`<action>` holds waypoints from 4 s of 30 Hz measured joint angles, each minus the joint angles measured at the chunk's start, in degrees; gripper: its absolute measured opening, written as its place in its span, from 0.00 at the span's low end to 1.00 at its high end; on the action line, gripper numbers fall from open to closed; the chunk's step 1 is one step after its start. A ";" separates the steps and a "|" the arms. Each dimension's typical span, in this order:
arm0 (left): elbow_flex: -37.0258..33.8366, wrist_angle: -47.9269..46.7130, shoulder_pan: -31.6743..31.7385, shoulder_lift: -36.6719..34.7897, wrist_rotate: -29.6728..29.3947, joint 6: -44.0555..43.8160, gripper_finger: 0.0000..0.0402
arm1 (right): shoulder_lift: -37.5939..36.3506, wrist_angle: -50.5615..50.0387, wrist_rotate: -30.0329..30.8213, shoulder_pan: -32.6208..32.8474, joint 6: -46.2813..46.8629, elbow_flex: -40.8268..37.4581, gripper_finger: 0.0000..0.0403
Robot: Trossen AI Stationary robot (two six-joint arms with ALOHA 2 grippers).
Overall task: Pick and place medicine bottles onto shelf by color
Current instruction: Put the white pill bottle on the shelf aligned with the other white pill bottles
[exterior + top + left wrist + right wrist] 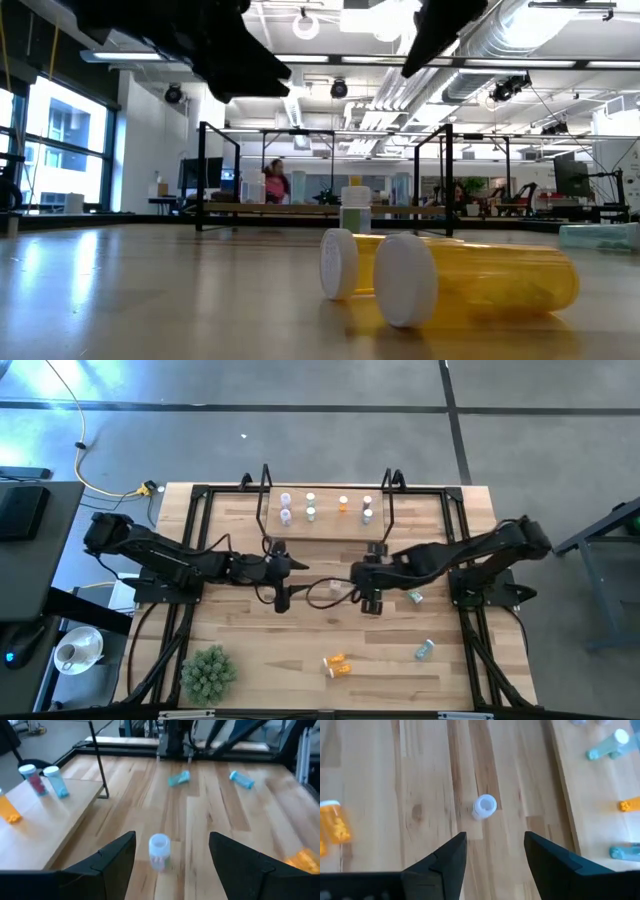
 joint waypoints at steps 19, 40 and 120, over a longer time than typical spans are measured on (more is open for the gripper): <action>10.12 2.52 2.70 18.30 0.22 4.11 0.60 | -19.13 26.59 15.22 8.52 5.98 -29.65 0.47; 17.07 -1.77 5.35 26.89 1.53 -0.38 0.60 | -19.20 28.23 15.22 8.47 5.83 -29.66 0.47; 8.51 -16.42 1.41 13.90 -33.41 -36.14 0.31 | -19.16 28.23 14.74 8.45 5.82 -29.64 0.47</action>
